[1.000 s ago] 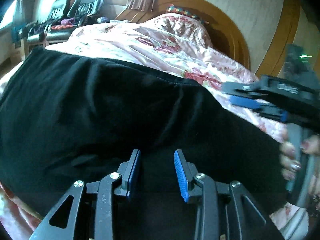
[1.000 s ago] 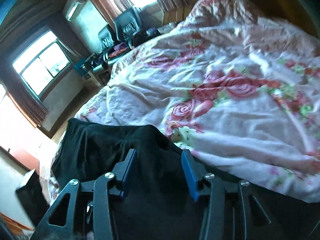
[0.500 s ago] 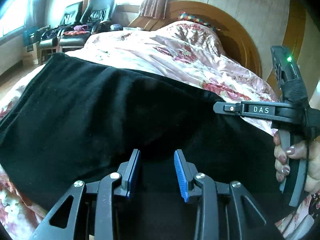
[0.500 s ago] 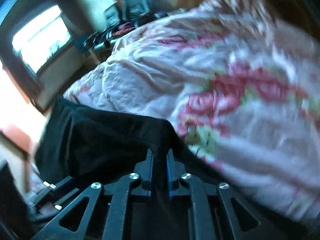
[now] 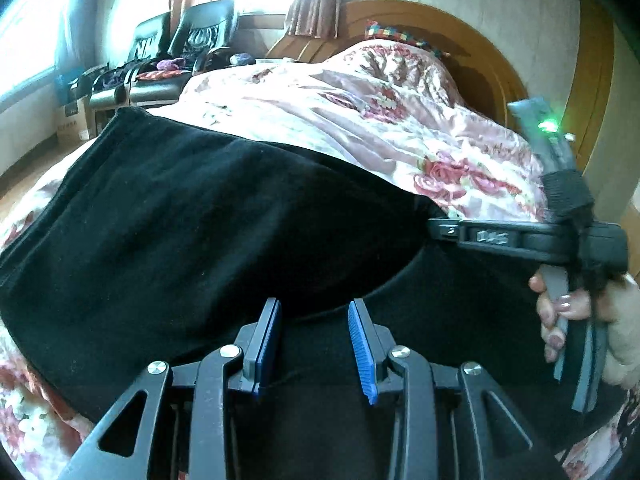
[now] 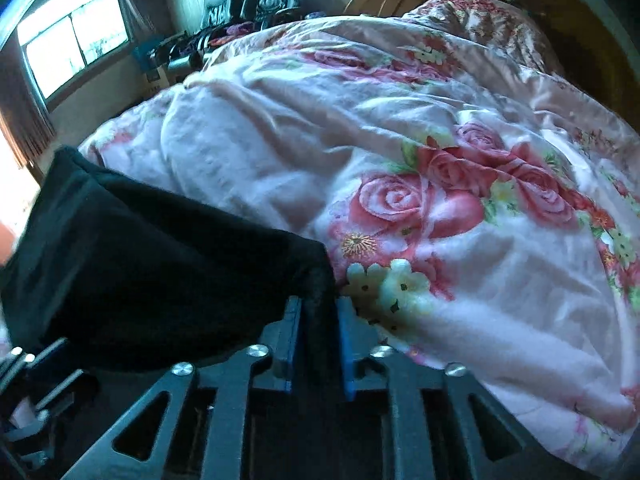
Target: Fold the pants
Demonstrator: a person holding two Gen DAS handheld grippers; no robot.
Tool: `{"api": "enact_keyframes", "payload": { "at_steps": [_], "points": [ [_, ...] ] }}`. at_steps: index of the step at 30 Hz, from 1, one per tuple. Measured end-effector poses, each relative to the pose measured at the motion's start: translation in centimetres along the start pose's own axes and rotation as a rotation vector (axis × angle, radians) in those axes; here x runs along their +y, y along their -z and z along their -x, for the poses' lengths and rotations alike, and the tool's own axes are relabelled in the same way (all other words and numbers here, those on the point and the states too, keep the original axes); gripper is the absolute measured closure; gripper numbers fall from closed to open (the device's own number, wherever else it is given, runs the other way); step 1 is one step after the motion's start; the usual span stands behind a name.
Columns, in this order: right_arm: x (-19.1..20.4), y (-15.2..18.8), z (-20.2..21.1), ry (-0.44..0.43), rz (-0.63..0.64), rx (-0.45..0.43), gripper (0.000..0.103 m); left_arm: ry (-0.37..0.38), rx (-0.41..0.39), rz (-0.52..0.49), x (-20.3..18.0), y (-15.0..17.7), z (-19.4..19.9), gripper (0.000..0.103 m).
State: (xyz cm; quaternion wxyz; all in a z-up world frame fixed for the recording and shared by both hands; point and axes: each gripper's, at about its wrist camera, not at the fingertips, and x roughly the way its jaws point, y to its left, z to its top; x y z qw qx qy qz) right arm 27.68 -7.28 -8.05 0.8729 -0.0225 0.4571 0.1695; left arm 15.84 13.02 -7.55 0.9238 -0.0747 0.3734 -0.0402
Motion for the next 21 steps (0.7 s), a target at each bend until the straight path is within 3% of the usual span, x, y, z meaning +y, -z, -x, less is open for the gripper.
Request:
{"api": "enact_keyframes", "payload": {
  "at_steps": [3,6,7,9,11,13,15,17,21],
  "points": [
    [-1.5,0.9,4.4,-0.057,-0.116,-0.168,0.061,-0.008,-0.033,0.063,1.3,-0.5,0.7,0.068],
    [-0.7,1.8,6.6,-0.095,-0.07,-0.224,0.064,-0.031,-0.052,0.129,2.9,-0.8,0.9,0.068],
    [0.3,1.8,6.4,-0.102,-0.017,-0.204,0.068,-0.032,-0.05,0.139,3.2,-0.8,0.8,0.068],
    [2.0,1.7,5.4,-0.121,0.061,-0.155,0.085,-0.048,-0.058,0.143,3.5,-0.8,0.8,0.068],
    [3.1,1.3,4.0,-0.139,0.094,-0.126,0.086,-0.089,-0.081,0.129,3.3,-0.8,1.2,0.068],
    [3.2,0.6,1.5,-0.1,0.059,-0.052,0.086,-0.167,-0.1,0.119,3.7,-0.7,1.5,0.068],
    [2.1,0.5,-0.8,-0.099,-0.037,0.005,0.093,-0.171,-0.084,0.161,4.9,-0.7,1.2,0.068],
    [0.8,0.3,-1.7,-0.08,-0.112,0.008,0.103,-0.156,-0.084,0.182,5.6,-0.8,0.8,0.068],
    [1.3,0.2,-2.3,-0.035,-0.094,0.02,0.103,-0.196,-0.085,0.138,5.0,-0.7,0.2,0.068]
  ]
}}
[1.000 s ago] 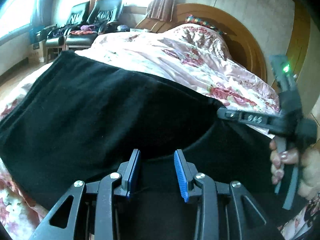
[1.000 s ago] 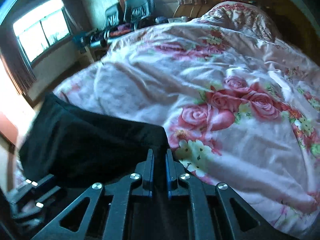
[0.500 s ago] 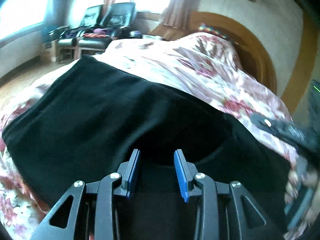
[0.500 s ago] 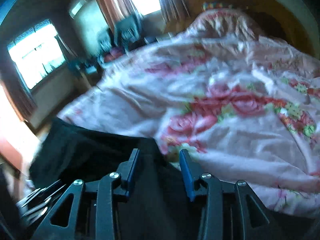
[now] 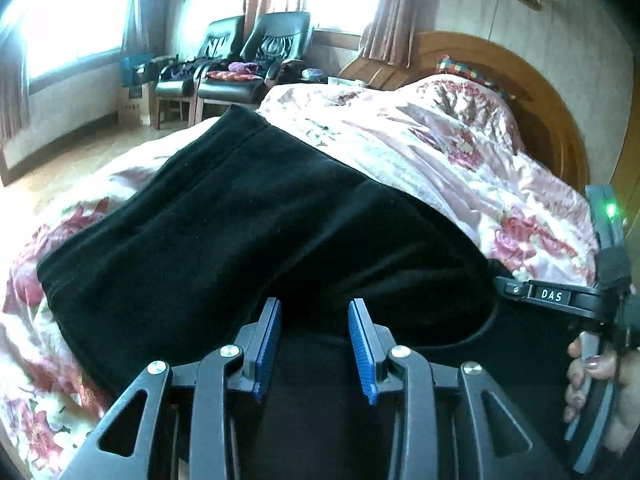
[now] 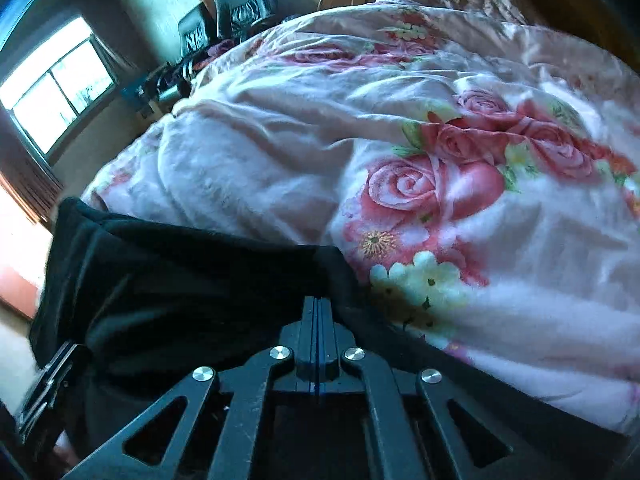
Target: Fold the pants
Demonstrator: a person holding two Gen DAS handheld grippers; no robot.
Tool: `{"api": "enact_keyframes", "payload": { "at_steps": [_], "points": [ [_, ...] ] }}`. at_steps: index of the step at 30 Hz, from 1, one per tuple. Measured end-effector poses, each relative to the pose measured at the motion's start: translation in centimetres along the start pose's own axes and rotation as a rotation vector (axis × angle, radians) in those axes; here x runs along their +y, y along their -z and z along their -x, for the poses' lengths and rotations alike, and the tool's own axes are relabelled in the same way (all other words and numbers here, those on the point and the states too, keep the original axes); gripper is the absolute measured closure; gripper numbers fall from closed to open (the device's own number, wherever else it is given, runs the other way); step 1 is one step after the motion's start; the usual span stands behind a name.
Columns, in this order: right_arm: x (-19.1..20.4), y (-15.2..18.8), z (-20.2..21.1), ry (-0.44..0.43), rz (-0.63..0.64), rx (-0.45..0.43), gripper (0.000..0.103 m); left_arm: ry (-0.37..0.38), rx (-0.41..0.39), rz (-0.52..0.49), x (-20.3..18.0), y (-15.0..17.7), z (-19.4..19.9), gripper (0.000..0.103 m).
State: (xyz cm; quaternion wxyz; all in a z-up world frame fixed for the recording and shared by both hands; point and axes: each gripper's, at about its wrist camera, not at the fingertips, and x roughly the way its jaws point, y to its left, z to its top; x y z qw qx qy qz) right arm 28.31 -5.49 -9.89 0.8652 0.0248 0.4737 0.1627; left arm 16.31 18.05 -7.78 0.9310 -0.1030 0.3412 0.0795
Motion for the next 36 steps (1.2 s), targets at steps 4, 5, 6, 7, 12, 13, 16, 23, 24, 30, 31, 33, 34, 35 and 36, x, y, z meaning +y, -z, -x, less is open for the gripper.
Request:
{"api": "enact_keyframes", "payload": {
  "at_steps": [4,5,6,7,12,13,16,23,24,30,31,33,34,35,36],
  "points": [
    [0.2,0.8,2.4,-0.043,-0.028,-0.052,0.09,-0.024,-0.021,-0.031,-0.8,0.1,0.5,0.068],
    [-0.2,1.6,3.5,-0.068,-0.067,-0.067,0.075,-0.021,-0.023,-0.032,-0.8,0.1,0.7,0.068],
    [-0.4,2.1,4.2,-0.083,-0.09,-0.078,0.062,-0.011,-0.027,-0.033,-0.9,0.1,0.9,0.068],
    [-0.9,3.3,5.6,-0.093,-0.117,-0.109,0.059,-0.001,-0.028,-0.032,-1.1,0.1,1.0,0.068],
    [-2.2,7.5,10.1,-0.078,-0.158,-0.156,0.055,0.047,-0.021,-0.089,-3.1,1.0,1.7,0.067],
    [-2.8,8.7,11.2,-0.074,-0.167,-0.157,0.053,0.054,-0.019,-0.108,-3.6,1.2,1.7,0.067],
    [-4.1,11.5,14.1,-0.047,-0.172,-0.175,0.049,0.099,-0.02,-0.197,-5.9,2.3,2.5,0.067],
    [-9.8,16.9,19.5,0.068,-0.268,-0.22,0.043,0.231,-0.003,-0.408,-11.2,5.6,4.5,0.067],
    [-11.0,17.8,20.5,0.08,-0.295,-0.23,0.043,0.238,-0.006,-0.436,-11.9,6.0,4.8,0.067],
    [-15.8,21.5,24.8,0.162,-0.426,-0.292,0.037,0.253,-0.03,-0.504,-13.5,7.1,6.3,0.067],
    [-17.1,22.3,25.5,0.17,-0.468,-0.305,0.037,0.255,-0.028,-0.506,-13.6,7.2,6.4,0.067],
    [-18.6,23.5,26.7,0.188,-0.519,-0.318,0.037,0.266,-0.021,-0.501,-13.8,7.3,6.6,0.067],
    [-19.5,24.1,27.3,0.202,-0.55,-0.326,0.037,0.271,-0.018,-0.501,-13.9,7.4,6.8,0.067],
    [-20.5,24.8,28.0,0.212,-0.581,-0.338,0.037,0.274,-0.018,-0.504,-14.1,7.6,6.9,0.067],
    [-21.0,25.3,28.5,0.216,-0.601,-0.347,0.037,0.277,-0.018,-0.511,-14.3,7.8,7.1,0.067]
  ]
}}
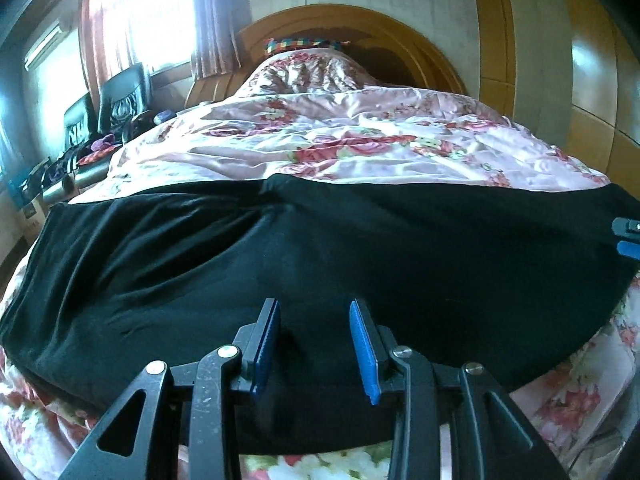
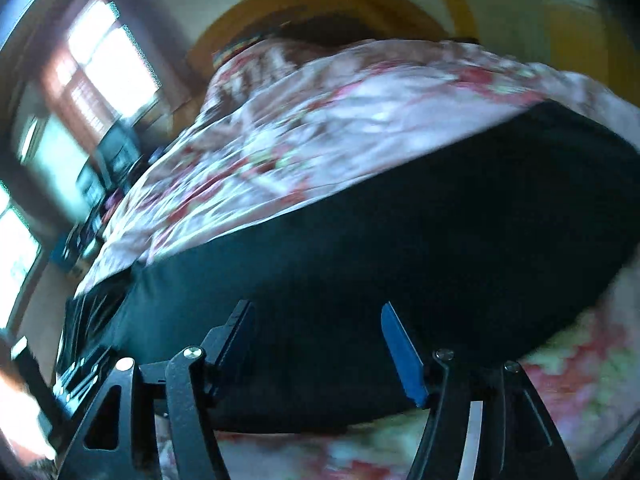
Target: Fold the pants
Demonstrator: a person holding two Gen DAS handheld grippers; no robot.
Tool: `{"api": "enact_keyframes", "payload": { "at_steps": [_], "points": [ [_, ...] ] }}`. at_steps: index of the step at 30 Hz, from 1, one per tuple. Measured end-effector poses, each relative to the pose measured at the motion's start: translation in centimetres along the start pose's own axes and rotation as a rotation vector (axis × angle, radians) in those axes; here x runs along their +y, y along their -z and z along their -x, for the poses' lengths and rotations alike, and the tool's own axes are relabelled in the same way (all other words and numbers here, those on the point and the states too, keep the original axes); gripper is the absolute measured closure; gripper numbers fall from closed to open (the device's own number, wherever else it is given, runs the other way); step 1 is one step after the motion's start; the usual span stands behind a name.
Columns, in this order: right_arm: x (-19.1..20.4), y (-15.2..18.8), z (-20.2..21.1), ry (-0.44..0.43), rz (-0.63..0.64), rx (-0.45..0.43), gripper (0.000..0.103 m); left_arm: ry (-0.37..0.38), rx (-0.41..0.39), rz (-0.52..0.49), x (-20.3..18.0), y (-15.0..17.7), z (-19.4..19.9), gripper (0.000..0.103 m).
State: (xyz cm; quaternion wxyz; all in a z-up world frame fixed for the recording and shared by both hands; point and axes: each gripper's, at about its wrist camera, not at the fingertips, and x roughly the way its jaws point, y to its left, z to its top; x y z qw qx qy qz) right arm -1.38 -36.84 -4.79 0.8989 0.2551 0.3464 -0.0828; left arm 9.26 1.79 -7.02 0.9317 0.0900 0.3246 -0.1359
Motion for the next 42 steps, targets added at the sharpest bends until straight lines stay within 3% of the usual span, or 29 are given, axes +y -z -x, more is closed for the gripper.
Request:
{"api": "enact_keyframes", "payload": {
  "at_steps": [8,12,15,19,23,25,26,27,30,35,38,42],
  "points": [
    [-6.5,-1.2,4.4,0.05,-0.198,-0.081,0.037,0.023,0.006,-0.068,-2.0,0.6,0.2,0.067],
    [-8.5,-1.1,5.9,0.136,-0.236,-0.104,0.036,0.075,0.007,-0.053,-2.5,0.5,0.5,0.067],
    [-10.6,-0.8,6.8,0.153,-0.31,-0.124,0.036,0.141,0.003,-0.031,-3.2,0.2,0.8,0.067],
    [-13.3,-0.8,6.8,0.124,-0.445,-0.141,0.036,0.176,0.001,-0.037,-4.5,-0.1,1.1,0.067],
    [-15.2,-1.3,6.5,0.066,-0.495,-0.209,0.036,0.207,0.02,-0.068,-5.8,0.1,1.0,0.067],
    [-16.1,-1.6,6.2,0.025,-0.517,-0.234,0.042,0.211,0.032,-0.092,-6.4,0.5,0.9,0.067],
    [-16.2,-2.0,5.9,0.016,-0.52,-0.232,0.055,0.207,0.032,-0.1,-6.5,0.6,0.9,0.067],
    [-16.2,-2.2,5.7,0.012,-0.521,-0.223,0.07,0.205,0.034,-0.107,-6.6,0.7,0.9,0.067],
    [-14.9,-2.6,6.2,0.008,-0.482,-0.225,0.081,0.223,0.039,-0.089,-6.2,0.7,0.9,0.067],
    [-11.5,-3.9,8.0,0.012,-0.392,-0.256,0.084,0.243,0.048,-0.043,-5.1,0.5,0.7,0.067],
    [-8.4,-4.6,9.0,0.031,-0.324,-0.272,0.084,0.211,0.044,-0.021,-4.0,0.3,0.5,0.067],
    [-3.1,-5.5,10.3,0.034,-0.199,-0.304,0.084,0.233,0.078,0.092,-1.6,-0.1,-0.1,0.067]
  ]
}}
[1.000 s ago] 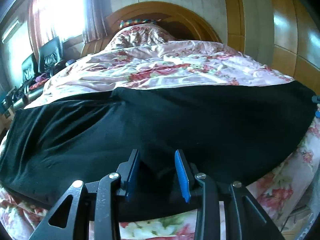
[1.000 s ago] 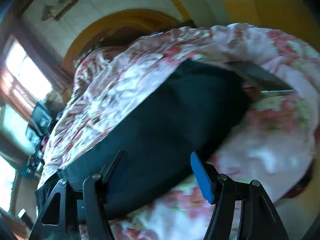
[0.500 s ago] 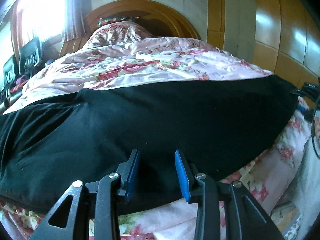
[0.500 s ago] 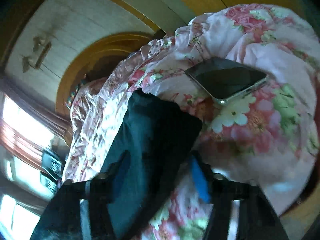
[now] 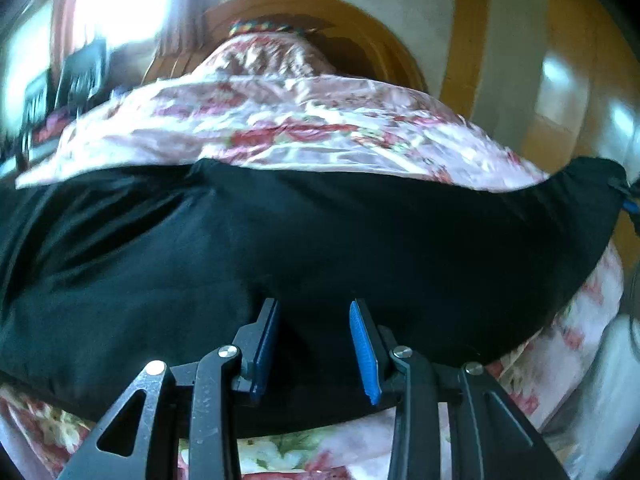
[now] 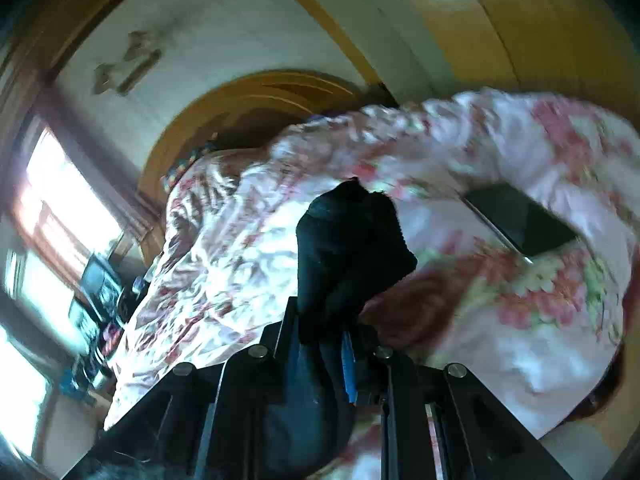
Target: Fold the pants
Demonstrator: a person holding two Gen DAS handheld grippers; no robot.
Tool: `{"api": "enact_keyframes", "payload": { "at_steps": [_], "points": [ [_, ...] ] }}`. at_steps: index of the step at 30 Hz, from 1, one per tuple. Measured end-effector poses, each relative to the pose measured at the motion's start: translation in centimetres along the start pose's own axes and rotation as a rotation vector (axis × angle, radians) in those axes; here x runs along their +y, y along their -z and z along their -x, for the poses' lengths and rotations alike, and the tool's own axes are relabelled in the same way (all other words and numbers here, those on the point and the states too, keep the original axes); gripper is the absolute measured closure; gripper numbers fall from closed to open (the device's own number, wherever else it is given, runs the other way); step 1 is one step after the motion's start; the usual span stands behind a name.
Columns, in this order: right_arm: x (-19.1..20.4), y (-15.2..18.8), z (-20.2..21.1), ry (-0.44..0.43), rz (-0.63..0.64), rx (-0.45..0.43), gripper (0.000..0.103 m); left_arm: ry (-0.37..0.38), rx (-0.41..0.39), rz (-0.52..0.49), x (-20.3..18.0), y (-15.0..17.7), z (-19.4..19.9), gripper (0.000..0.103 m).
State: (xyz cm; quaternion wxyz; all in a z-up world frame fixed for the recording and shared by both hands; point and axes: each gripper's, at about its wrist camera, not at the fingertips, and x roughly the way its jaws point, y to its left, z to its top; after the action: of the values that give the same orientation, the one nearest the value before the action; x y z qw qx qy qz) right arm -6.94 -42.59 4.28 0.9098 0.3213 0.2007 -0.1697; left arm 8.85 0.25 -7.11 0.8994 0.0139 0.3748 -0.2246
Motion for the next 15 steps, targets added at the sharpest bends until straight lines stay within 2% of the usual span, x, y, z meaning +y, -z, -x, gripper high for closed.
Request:
{"api": "enact_keyframes", "payload": {
  "at_steps": [4,6,10,15],
  "points": [
    [6.1,0.8,1.0,-0.058,0.18,-0.014,0.084,0.056,0.02,0.081,1.6,-0.4,0.3,0.064],
    [8.6,1.4,1.3,-0.092,0.247,-0.013,0.084,0.071,0.02,0.101,2.2,-0.6,0.6,0.052],
    [13.0,3.1,1.0,-0.162,0.342,0.012,0.084,0.077,0.015,0.176,3.7,-0.9,1.0,0.051],
    [16.2,5.9,-0.1,-0.221,0.402,0.064,0.084,0.065,0.008,0.291,6.3,-0.9,0.9,0.051]
  ]
}}
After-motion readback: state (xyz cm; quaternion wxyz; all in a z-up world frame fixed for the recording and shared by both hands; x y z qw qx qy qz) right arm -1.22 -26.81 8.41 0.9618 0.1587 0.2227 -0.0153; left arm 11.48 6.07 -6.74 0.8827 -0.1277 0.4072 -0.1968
